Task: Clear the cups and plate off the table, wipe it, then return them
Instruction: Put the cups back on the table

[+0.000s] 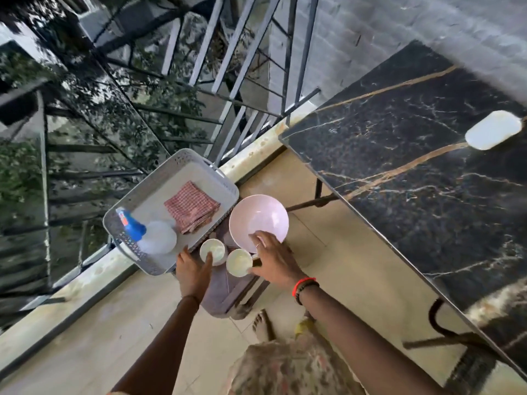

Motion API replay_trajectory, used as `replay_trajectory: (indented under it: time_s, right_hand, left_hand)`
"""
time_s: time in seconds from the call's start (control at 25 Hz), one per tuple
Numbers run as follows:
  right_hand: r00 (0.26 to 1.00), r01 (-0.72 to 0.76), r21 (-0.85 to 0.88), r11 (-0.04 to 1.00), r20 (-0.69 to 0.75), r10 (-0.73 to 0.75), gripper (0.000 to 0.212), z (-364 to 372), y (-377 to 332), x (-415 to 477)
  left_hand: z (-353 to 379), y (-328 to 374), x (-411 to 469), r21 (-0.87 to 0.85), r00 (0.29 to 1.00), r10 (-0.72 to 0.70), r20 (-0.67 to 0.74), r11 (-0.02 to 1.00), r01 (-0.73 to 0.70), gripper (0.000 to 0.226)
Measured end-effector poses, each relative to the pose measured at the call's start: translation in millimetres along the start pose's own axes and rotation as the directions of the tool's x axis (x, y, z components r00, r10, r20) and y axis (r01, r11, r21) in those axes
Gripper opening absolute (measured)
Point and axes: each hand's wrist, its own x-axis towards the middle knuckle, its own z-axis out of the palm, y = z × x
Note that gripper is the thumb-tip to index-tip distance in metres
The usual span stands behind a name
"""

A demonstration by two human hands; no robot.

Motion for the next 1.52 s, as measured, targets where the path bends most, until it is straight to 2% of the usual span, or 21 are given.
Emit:
replay_trajectory:
  time_s: [0.12,0.24,0.32,0.4,0.52,0.64,0.76,0.92,1.08,1.32,1.44,1.52]
  right_hand:
    - [0.981,0.162,-0.145,0.976,0.129,-0.144,0.097,39,-2,18]
    - [0.959,0.229,-0.226,0.947,0.218,-0.18,0.104,65,-2,31]
    - [0.942,0.28,-0.298,0.912,0.267,-0.202,0.099,74,-2,38]
    - [0.932,0.321,-0.34,0.884,0.28,-0.231,0.081,76,-2,42]
    - [0.923,0.355,-0.344,0.869,0.276,-0.268,0.067,75,-5,45]
    - [0.916,0.38,-0.353,0.855,0.271,-0.295,0.067,72,-9,47]
    - [0.918,0.381,-0.365,0.85,0.256,-0.302,0.066,70,-11,51]
    - [0.929,0.358,-0.354,0.864,0.23,-0.29,0.062,68,-14,48]
    - [0.947,0.311,-0.289,0.905,0.169,-0.272,0.064,64,-16,38]
    - [0.988,0.148,-0.145,0.978,0.061,-0.14,0.071,49,-19,16]
    - [1.0,0.015,-0.032,0.999,-0.004,-0.015,0.075,34,-20,-2]
    - [0.993,-0.098,0.061,0.993,-0.066,0.102,0.079,18,-20,-16]
  left_hand:
    - [9,-13,15,0.043,0.999,0.033,0.004,0.999,-0.033,0.074]
    - [19,-18,14,0.104,0.976,0.198,-0.089,0.977,-0.188,0.075]
    - [27,-23,9,0.159,0.933,0.357,-0.044,0.924,-0.347,0.068]
    - [31,-27,8,0.183,0.89,0.449,0.072,0.872,-0.455,0.066]
    - [29,-29,15,0.26,0.864,0.471,0.179,0.824,-0.503,0.072]
    - [28,-27,18,0.316,0.861,0.429,0.272,0.806,-0.501,0.078]
    - [24,-25,26,0.362,0.86,0.424,0.286,0.783,-0.506,0.077]
    - [17,-21,36,0.514,0.845,0.421,0.33,0.67,-0.535,0.073]
    - [13,-16,35,0.622,0.839,0.466,0.28,0.578,-0.528,0.067]
    - [6,-12,25,0.612,0.884,0.374,0.279,0.64,-0.464,0.075]
    - [-3,-2,14,0.502,0.898,0.35,0.266,0.745,-0.439,0.07]
    - [-13,9,8,0.361,0.88,0.416,0.228,0.804,-0.473,0.07]
